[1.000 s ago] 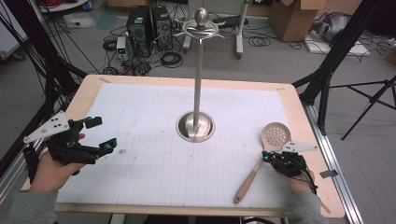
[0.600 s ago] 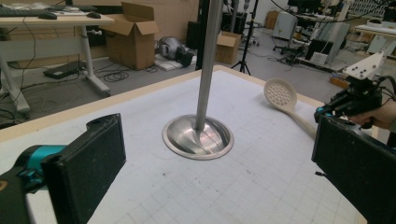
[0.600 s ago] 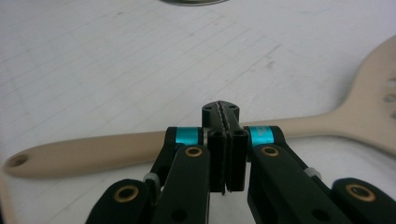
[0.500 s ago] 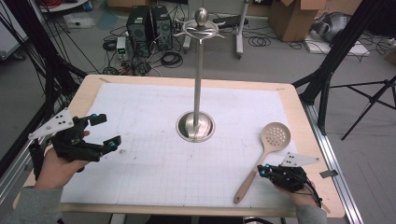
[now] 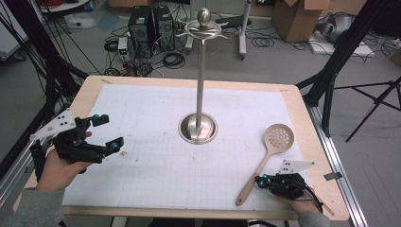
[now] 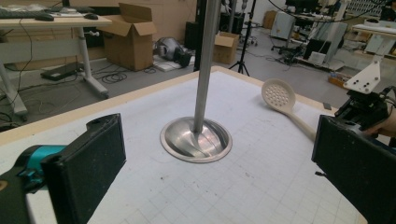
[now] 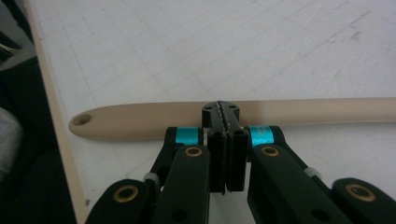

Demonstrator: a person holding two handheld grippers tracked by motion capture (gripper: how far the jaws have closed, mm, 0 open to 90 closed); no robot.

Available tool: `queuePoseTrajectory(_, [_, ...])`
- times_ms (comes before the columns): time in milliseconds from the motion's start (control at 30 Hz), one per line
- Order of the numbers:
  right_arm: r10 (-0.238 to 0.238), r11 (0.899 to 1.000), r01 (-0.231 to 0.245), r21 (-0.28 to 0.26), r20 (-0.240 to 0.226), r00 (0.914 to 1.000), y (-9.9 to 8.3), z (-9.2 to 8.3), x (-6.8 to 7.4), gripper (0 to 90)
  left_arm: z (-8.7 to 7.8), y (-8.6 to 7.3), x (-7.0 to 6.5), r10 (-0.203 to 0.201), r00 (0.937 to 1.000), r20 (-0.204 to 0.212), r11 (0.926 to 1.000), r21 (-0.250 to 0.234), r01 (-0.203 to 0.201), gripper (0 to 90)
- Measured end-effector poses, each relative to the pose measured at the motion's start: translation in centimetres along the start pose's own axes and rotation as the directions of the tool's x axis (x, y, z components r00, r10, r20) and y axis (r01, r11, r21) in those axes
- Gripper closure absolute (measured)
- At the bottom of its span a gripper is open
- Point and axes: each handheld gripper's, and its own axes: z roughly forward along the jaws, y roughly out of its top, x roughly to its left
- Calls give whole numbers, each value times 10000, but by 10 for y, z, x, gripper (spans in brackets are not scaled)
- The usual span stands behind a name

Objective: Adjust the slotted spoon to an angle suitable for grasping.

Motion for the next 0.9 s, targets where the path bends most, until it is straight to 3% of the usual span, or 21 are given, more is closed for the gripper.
queuePoseTrajectory(733, [-121,9998,121,148,-13,9999,20,24,-2,900,-13,-1,1,57,9995,-303,10000,-63,-59,32])
queuePoseTrajectory(900, [-194,9995,190,232,171,9997,28,34,-2,900,-17,-3,0,33,9993,-376,10000,4,-33,32])
